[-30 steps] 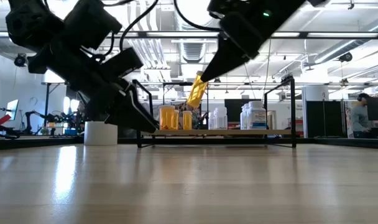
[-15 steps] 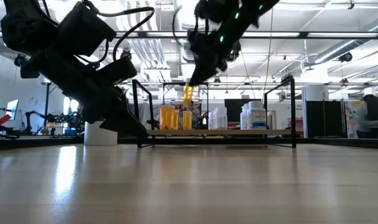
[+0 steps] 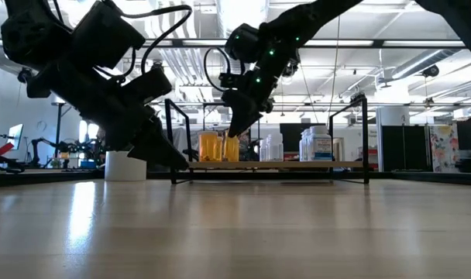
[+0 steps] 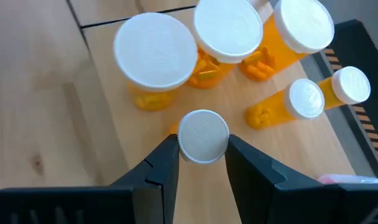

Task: Pick and place medicine bottles onto shelf by color
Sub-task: Put the small orange pill bottle on the shelf aligned with the small orange pill bottles, then return to Home Position

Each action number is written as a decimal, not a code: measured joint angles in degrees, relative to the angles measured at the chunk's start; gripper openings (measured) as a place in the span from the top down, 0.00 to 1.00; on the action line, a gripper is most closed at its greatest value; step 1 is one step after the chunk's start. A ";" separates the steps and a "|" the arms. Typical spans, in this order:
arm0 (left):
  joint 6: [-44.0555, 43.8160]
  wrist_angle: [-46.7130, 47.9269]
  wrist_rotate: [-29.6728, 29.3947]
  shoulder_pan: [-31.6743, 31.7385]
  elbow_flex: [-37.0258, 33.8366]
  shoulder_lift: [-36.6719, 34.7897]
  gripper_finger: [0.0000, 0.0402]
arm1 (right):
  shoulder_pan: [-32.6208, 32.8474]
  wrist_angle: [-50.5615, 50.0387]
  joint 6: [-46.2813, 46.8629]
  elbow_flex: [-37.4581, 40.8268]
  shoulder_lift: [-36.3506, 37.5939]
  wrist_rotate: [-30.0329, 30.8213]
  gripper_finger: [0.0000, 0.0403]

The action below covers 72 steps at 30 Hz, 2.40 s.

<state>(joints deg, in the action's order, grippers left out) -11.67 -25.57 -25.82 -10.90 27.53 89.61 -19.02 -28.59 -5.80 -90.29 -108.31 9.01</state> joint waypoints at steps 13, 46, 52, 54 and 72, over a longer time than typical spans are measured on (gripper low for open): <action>-0.08 -3.18 0.23 -0.11 0.07 3.07 0.36 | -2.37 -1.09 -0.77 -3.97 -3.73 0.75 0.73; -0.19 -3.92 0.28 -0.75 0.07 2.51 0.36 | 0.19 -11.20 -0.41 9.16 18.23 -7.84 0.64; -0.02 -4.91 0.27 -0.79 0.04 1.44 0.36 | 6.25 -0.01 7.23 31.08 39.06 -14.39 0.79; 0.07 -6.56 0.28 -0.79 0.04 1.12 0.36 | 8.09 4.78 10.27 38.15 46.25 -16.59 0.84; -3.01 -25.29 5.84 0.70 0.80 0.32 0.36 | 10.90 22.74 15.27 71.73 90.47 -20.92 0.98</action>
<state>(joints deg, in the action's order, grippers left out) -14.69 -50.87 -19.99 -10.19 28.33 89.93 -8.12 -5.85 9.47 -18.56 -17.85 -11.91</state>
